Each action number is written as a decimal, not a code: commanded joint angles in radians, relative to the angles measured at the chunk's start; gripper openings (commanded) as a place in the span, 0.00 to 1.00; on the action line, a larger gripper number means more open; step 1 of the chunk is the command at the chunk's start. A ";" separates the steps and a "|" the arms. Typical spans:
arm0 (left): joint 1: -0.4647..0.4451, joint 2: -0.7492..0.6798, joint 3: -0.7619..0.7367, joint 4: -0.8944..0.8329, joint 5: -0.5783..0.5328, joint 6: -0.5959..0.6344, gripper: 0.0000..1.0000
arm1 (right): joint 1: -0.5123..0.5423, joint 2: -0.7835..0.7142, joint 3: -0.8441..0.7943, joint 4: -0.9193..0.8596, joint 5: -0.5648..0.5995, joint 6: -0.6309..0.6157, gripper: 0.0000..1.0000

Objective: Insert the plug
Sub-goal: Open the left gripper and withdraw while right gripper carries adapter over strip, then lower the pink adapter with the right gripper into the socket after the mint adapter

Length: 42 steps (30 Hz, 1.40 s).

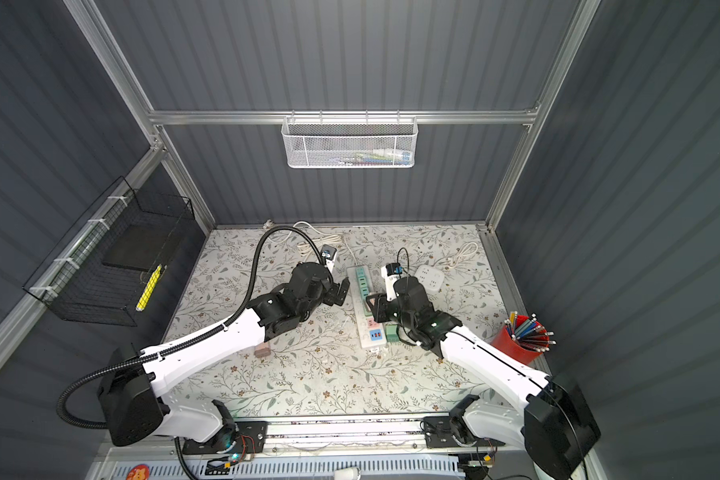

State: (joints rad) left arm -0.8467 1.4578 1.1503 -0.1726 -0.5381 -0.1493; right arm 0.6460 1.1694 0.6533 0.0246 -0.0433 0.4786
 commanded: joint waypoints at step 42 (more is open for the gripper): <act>0.053 -0.046 -0.008 -0.035 0.016 -0.090 1.00 | 0.240 0.342 -0.028 0.127 0.545 -0.012 0.20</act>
State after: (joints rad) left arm -0.7910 1.4433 1.1488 -0.2199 -0.5270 -0.2447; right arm 0.8669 1.4601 0.5716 0.2939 0.4255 0.4618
